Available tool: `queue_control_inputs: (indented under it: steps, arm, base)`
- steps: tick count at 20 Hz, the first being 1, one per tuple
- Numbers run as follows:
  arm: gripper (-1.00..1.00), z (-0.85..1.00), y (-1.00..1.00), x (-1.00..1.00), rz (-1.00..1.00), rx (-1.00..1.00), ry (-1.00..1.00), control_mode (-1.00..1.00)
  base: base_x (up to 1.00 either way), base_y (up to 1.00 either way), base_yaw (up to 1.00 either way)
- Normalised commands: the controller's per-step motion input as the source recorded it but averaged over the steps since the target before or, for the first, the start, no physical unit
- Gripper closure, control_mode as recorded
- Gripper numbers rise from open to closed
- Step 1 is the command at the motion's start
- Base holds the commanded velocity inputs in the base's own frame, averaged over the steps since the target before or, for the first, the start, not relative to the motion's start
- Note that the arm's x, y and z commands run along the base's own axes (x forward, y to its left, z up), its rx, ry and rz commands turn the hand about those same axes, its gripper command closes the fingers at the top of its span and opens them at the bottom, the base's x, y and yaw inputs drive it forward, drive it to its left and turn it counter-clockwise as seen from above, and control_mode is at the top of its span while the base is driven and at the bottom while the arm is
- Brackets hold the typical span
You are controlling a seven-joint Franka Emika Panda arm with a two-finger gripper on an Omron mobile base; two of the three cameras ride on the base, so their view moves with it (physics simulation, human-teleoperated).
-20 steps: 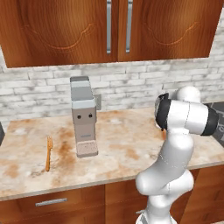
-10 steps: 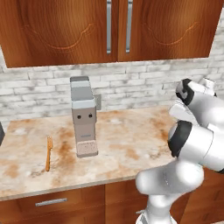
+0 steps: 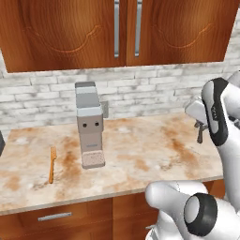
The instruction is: Take the fork and place it on the left side of the plate. Then take the spoon and place it on the right side of the plate. Make sure they're directly next to the plate.
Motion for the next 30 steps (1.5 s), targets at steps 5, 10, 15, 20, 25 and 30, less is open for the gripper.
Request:
queue_control_inputs:
  steps: [5, 10, 15, 20, 25, 30]
  arm:
    - [1.00, 0.91, 0.69, -0.34, 0.12, -0.15, -0.05, -1.00]
    - [1.00, 0.75, 0.70, -0.17, 0.11, -0.14, 0.00, -1.00]
    - [1.00, 0.29, 0.55, -0.03, 0.09, -0.15, 0.00, -1.00]
    - [1.00, 0.05, 0.20, 0.00, 0.05, -0.05, 0.00, 1.00]
    - [1.00, 0.00, 0.00, 0.00, 0.00, 0.00, 0.00, 1.00]
    - [1.00, 0.00, 0.00, 0.00, 0.00, 0.00, 0.00, 1.00]
  base:
    - [0.00, 0.00, 0.00]
    - [0.00, 0.00, 0.00]
    - [0.00, 0.00, 0.00]
    - [-0.03, 0.07, 0.06]
    - [-0.17, 0.12, 0.26]
    - [-0.31, 0.00, 0.39]
